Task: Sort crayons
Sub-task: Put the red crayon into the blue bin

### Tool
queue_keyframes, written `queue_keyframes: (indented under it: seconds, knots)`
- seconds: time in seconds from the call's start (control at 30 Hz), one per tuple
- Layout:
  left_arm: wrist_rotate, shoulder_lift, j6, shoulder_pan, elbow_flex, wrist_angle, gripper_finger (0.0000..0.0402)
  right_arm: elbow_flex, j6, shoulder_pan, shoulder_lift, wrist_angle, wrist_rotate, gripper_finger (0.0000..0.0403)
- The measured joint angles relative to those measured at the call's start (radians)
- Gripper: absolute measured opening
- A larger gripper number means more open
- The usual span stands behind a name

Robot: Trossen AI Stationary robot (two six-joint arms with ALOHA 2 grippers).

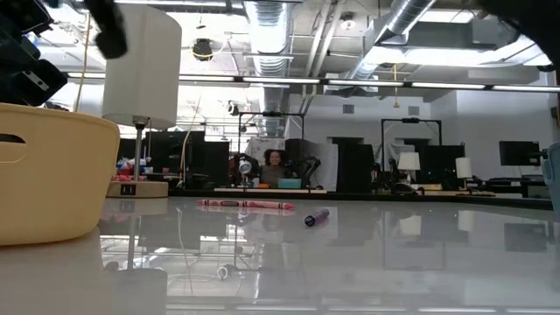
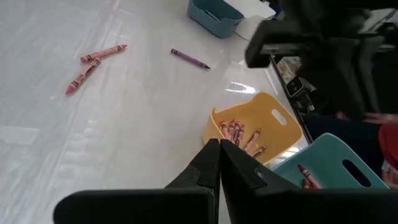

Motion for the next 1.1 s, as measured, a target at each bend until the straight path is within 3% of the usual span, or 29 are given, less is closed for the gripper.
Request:
queue_keyframes:
  seconds: [0.23, 1.1]
  knots:
    - [-0.002, 0.000, 0.000, 0.000, 0.000, 0.000, 0.0000, 0.176, 0.001, -0.003, 0.105, -0.093, -0.106, 0.0005]
    - [-0.002, 0.000, 0.000, 0.000, 0.000, -0.001, 0.0000, 0.183, 0.120, -0.038, 0.151, -0.055, -0.206, 0.0005]
